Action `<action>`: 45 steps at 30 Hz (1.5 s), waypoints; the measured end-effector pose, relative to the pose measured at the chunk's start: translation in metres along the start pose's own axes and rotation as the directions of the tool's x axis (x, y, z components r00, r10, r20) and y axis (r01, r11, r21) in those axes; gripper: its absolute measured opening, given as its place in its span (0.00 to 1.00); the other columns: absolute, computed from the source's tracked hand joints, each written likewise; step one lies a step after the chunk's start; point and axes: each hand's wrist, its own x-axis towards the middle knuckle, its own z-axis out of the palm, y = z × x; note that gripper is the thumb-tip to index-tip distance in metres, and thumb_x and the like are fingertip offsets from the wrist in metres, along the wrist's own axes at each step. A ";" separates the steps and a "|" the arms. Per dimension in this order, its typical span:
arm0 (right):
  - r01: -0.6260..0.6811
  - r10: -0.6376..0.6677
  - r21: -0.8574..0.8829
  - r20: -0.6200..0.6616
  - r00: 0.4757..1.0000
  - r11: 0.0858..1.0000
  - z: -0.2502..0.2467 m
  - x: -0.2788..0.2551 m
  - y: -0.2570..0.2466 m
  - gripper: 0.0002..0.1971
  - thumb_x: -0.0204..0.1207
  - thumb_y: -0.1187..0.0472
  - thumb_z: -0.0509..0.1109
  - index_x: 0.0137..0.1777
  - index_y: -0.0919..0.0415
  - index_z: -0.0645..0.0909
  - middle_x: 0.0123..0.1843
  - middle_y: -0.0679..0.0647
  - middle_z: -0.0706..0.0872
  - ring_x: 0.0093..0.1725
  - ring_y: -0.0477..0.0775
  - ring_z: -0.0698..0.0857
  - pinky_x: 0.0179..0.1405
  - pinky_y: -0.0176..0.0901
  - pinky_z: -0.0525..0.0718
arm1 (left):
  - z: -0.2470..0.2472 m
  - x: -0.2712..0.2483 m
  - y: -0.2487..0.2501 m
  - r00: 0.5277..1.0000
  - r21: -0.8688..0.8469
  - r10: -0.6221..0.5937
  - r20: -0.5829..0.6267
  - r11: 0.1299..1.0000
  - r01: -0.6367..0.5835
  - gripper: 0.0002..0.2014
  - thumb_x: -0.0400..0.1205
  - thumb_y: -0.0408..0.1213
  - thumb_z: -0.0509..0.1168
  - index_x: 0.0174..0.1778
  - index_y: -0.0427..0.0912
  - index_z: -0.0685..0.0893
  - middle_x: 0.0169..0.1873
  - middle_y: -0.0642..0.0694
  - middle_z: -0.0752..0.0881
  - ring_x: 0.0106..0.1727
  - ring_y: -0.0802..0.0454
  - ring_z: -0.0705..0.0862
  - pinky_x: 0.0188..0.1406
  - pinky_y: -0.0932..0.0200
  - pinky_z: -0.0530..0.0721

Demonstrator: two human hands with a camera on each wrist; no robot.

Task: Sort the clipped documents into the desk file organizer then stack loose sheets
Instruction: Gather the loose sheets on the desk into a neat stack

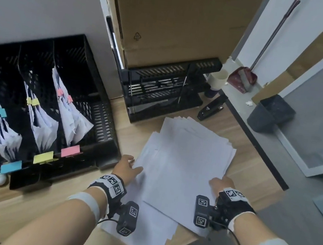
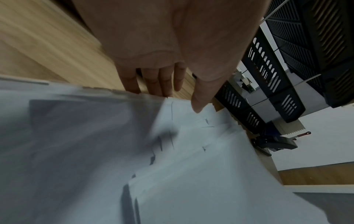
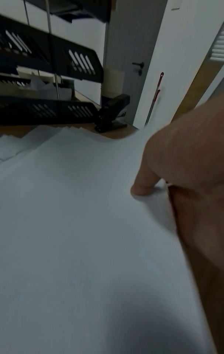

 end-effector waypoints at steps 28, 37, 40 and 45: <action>0.279 -0.373 0.675 -0.007 0.928 0.682 -0.007 -0.058 -0.074 0.09 0.66 0.70 0.73 0.46 0.62 0.81 0.44 0.62 0.84 0.47 0.62 0.83 0.63 0.65 0.80 | -0.054 -0.028 0.071 0.907 -0.482 0.420 0.031 0.801 -0.354 0.19 0.75 0.39 0.75 0.63 0.49 0.86 0.57 0.43 0.93 0.59 0.36 0.91 0.62 0.36 0.88; 0.620 -0.590 0.571 -0.271 0.761 0.537 -0.053 -0.131 -0.089 0.13 0.71 0.72 0.69 0.46 0.51 0.84 0.46 0.53 0.89 0.46 0.52 0.88 0.44 0.43 0.84 | -0.069 -0.062 0.104 0.801 -0.511 0.588 -0.111 0.658 -0.553 0.21 0.75 0.29 0.80 0.64 0.41 0.85 0.57 0.41 0.93 0.56 0.46 0.92 0.55 0.53 0.91; 0.560 -0.537 0.530 -0.216 0.816 0.637 -0.032 -0.127 -0.065 0.15 0.72 0.74 0.68 0.56 0.61 0.80 0.47 0.53 0.88 0.47 0.55 0.87 0.35 0.37 0.80 | -0.053 -0.065 0.082 0.827 -0.480 0.556 -0.081 0.705 -0.521 0.21 0.73 0.29 0.81 0.62 0.41 0.87 0.52 0.46 0.95 0.54 0.51 0.93 0.50 0.60 0.89; 0.535 -0.489 0.492 -0.231 0.841 0.687 -0.015 -0.124 -0.057 0.14 0.70 0.73 0.69 0.54 0.61 0.82 0.49 0.60 0.89 0.52 0.62 0.88 0.52 0.50 0.87 | -0.041 -0.072 0.080 0.813 -0.446 0.565 -0.136 0.698 -0.560 0.14 0.78 0.31 0.78 0.54 0.53 0.90 0.52 0.49 0.94 0.56 0.47 0.92 0.59 0.47 0.89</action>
